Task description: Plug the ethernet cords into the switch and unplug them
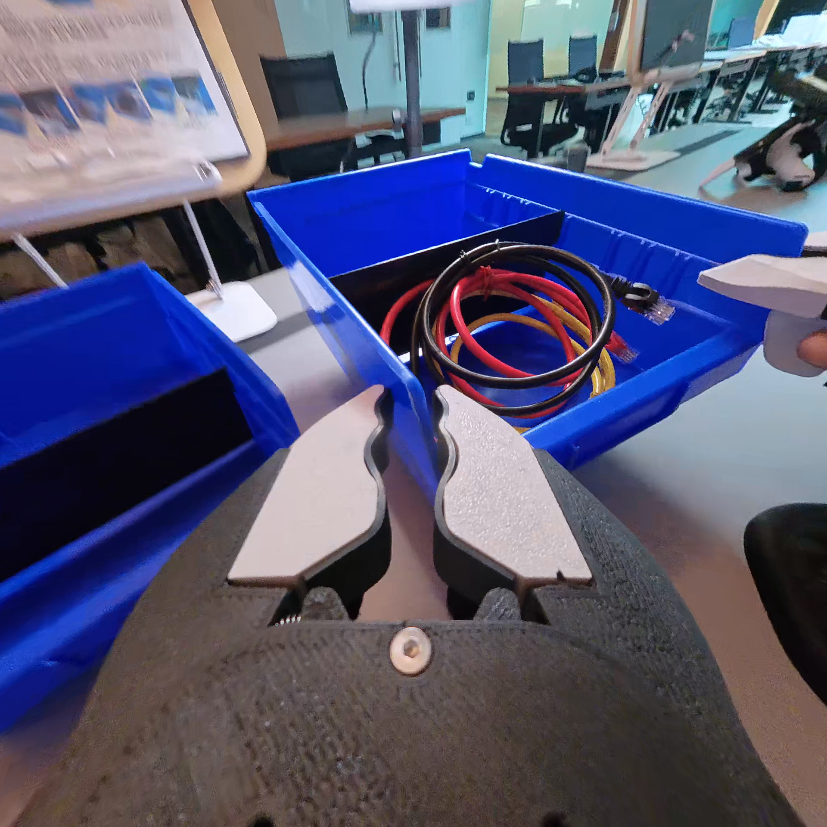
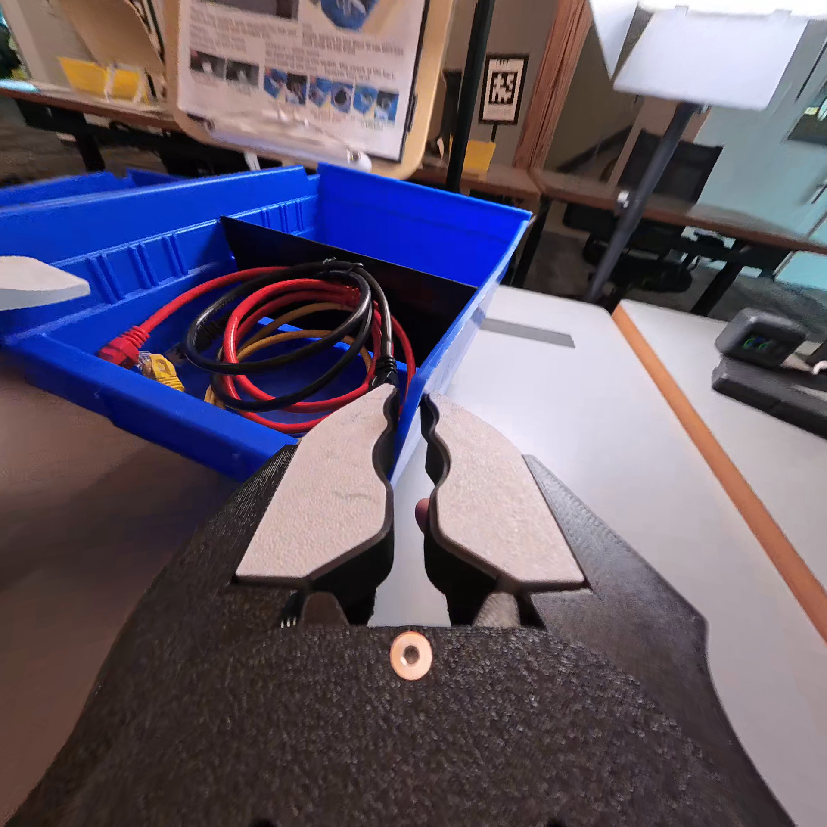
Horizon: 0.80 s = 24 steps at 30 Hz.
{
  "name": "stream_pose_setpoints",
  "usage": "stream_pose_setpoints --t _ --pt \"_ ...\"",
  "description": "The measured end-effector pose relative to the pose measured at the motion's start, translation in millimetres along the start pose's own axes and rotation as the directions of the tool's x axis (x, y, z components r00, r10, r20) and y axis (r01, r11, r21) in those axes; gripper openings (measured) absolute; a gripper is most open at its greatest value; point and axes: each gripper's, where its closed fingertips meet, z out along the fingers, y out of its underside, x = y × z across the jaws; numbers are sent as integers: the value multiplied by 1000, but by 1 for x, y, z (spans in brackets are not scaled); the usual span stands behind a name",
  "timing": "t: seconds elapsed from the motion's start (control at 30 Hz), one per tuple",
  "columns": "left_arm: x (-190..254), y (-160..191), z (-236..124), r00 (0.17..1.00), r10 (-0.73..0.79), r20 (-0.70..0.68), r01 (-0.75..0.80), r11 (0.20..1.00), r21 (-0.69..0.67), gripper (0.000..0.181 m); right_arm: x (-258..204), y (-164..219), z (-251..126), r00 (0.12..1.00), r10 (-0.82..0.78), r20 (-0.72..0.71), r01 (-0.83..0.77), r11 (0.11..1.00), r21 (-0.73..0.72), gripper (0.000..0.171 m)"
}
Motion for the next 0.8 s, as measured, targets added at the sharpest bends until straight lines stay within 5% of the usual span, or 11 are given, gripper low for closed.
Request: stream_pose_setpoints --t 0.2,0.4,0.6,0.8 --pt "-37 -71 -57 994 42 103 -58 986 157 14 -39 -89 -19 996 -84 31 77 978 194 11" --pt "-109 -99 -135 962 14 272 -75 974 215 11 -125 -150 -2 972 -130 198 63 947 314 13" --pt "-196 -89 -223 883 -6 470 -95 977 189 9 -240 -177 34 902 -168 398 26 941 338 15" --pt "-265 -40 -282 796 -62 602 -27 990 138 7 -343 -154 73 817 -138 559 2 972 237 17"
